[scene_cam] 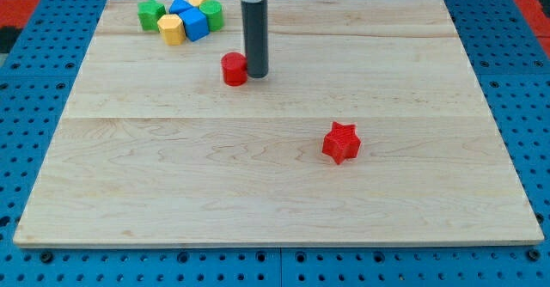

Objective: Move red circle to the top left

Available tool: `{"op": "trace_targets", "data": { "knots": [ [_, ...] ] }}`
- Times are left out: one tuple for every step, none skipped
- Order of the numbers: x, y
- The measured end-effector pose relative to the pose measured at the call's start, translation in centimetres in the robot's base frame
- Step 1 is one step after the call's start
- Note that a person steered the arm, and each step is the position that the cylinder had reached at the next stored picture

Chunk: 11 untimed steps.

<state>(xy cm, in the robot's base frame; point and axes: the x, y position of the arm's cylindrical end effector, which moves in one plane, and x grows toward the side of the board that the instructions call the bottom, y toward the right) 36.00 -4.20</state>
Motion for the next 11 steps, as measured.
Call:
{"op": "trace_targets", "data": {
  "knots": [
    [-0.1, -6.4],
    [-0.1, -11.1],
    [-0.6, -14.5],
    [-2.1, -16.7],
    [-2.6, -16.3],
    [-3.5, -16.2],
    [-5.3, -17.4],
    [-6.3, -19.9],
    [-7.5, -21.3],
    [-8.5, -21.3],
    [-10.0, -21.3]
  ]
}}
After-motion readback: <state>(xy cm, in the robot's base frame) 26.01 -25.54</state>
